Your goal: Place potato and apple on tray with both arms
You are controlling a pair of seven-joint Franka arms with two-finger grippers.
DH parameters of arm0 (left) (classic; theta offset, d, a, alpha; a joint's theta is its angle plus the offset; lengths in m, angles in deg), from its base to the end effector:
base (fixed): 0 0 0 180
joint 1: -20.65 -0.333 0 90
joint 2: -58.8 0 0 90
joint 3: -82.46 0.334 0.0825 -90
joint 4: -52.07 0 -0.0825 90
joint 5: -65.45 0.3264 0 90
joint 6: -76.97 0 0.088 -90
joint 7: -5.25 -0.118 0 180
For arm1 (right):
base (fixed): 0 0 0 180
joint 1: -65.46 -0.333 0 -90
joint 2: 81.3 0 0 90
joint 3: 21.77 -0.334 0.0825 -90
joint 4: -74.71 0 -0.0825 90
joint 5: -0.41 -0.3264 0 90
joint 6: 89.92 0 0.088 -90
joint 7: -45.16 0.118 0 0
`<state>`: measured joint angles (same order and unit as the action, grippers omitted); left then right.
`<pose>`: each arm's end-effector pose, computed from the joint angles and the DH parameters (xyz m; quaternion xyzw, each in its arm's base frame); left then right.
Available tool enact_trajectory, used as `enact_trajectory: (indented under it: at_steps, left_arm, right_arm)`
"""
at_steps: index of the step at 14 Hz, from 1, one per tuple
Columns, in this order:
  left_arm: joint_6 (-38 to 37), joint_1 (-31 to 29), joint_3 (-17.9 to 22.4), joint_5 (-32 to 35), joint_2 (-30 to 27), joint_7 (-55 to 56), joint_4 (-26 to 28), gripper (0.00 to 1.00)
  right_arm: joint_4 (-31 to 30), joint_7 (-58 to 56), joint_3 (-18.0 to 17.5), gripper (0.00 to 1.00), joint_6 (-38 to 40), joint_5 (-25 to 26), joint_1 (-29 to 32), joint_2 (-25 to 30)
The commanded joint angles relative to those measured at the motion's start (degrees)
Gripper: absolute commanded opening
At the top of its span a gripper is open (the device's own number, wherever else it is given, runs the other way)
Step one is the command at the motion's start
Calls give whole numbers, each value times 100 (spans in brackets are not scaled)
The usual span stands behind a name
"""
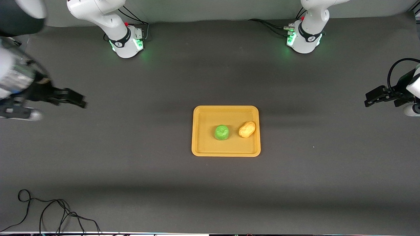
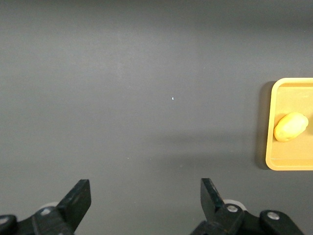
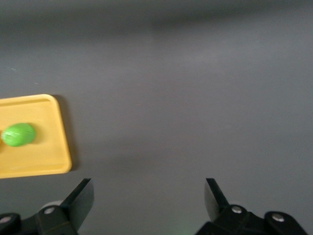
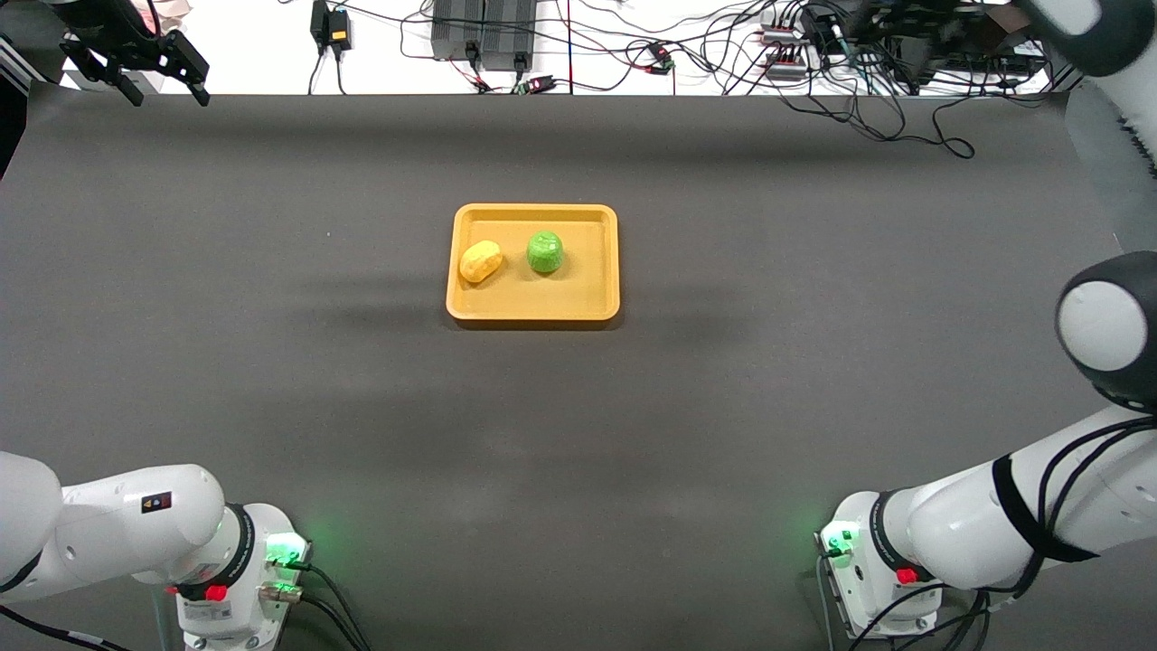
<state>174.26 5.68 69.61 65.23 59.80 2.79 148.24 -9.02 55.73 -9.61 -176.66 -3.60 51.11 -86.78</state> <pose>0.5102 0.0195 0.5890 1.0000 -0.0027 0.0014 0.0038 0.5205 0.0349 0.6241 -0.9969 0.0715 0.0231 0.0225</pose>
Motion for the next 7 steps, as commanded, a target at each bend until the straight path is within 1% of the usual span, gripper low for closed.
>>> enact_trajectory:
  at_steps: [1,2,3,4,7]
  left_arm:
    - [-8,-51,-16,-39,-12,-79,-64,100]
    - [-8,-42,-25,-22,6,-70,-64,100]
    - [-8,-42,-25,-13,6,-70,-64,100]
    - [-8,-51,-25,-13,6,-70,-73,100]
    - [1,-51,-16,-48,85,-70,-169,100]
  right_arm:
    - [-530,-440,-905,100,-228,208,1158,381]
    - [-679,-624,-986,100,-342,208,1363,477]
    - [-776,-731,-987,100,-422,208,1426,530]
    - [-794,-828,-987,100,-422,208,1513,548]
    - [-733,-890,-925,100,-405,217,1514,514]
